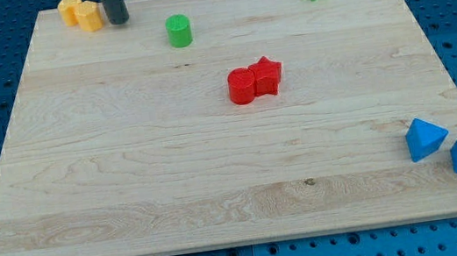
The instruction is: Move both the green blocks to the top center of the board
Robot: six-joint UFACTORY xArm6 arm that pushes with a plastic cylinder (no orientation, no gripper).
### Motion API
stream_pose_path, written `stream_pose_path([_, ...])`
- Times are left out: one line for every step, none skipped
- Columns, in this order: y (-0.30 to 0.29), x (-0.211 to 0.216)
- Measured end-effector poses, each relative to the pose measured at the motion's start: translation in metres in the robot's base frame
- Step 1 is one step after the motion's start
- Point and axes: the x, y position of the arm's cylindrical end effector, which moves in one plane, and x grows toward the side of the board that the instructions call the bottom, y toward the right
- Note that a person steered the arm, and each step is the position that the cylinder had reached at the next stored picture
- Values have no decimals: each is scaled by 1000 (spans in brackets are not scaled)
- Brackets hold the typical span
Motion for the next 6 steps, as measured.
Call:
stream_pose_path([28, 59])
stream_pose_path([55, 78])
stream_pose_path([75, 65])
stream_pose_path([101, 51])
stream_pose_path([116, 31])
stream_pose_path([111, 20])
